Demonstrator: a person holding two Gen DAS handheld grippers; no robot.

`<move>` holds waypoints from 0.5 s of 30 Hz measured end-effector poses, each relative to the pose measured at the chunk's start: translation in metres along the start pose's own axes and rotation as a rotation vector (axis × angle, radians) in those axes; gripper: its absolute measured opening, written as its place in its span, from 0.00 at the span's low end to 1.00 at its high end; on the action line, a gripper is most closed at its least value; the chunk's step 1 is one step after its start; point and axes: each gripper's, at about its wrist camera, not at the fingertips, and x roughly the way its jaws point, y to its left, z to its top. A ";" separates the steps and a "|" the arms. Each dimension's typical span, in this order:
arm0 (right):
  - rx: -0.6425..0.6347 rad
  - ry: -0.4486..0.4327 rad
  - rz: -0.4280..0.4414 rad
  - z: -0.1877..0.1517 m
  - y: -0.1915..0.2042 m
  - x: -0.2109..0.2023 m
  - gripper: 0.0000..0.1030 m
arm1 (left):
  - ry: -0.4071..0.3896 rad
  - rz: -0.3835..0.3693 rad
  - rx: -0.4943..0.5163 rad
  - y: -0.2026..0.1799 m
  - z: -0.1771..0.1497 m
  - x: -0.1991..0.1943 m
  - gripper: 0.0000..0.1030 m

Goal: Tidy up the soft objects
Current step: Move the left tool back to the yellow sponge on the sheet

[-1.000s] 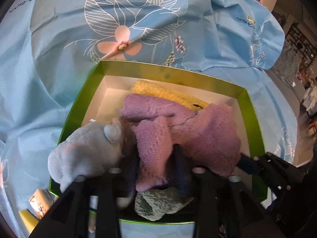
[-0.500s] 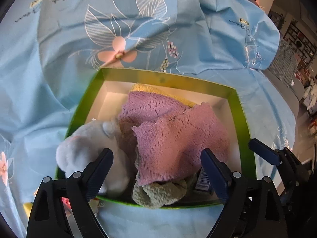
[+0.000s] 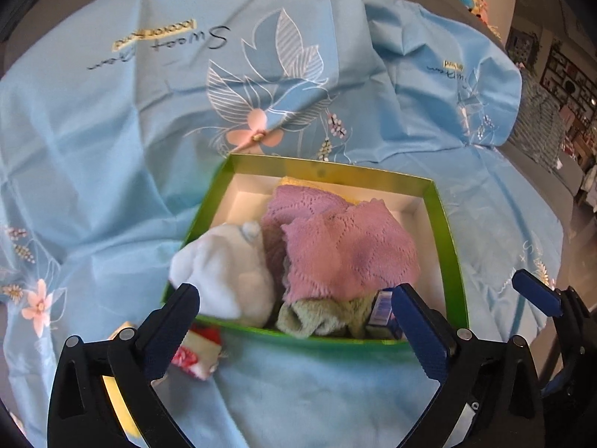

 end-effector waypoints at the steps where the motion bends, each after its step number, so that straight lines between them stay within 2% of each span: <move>1: 0.002 -0.003 0.001 -0.002 0.001 -0.004 0.99 | -0.001 -0.005 -0.008 0.001 -0.002 -0.003 1.00; 9: -0.023 -0.034 0.008 -0.015 0.017 -0.040 0.99 | -0.034 -0.038 -0.053 0.013 -0.027 -0.042 1.00; 15: -0.056 -0.052 0.023 -0.025 0.036 -0.066 0.99 | -0.060 -0.027 -0.072 0.019 -0.050 -0.069 1.00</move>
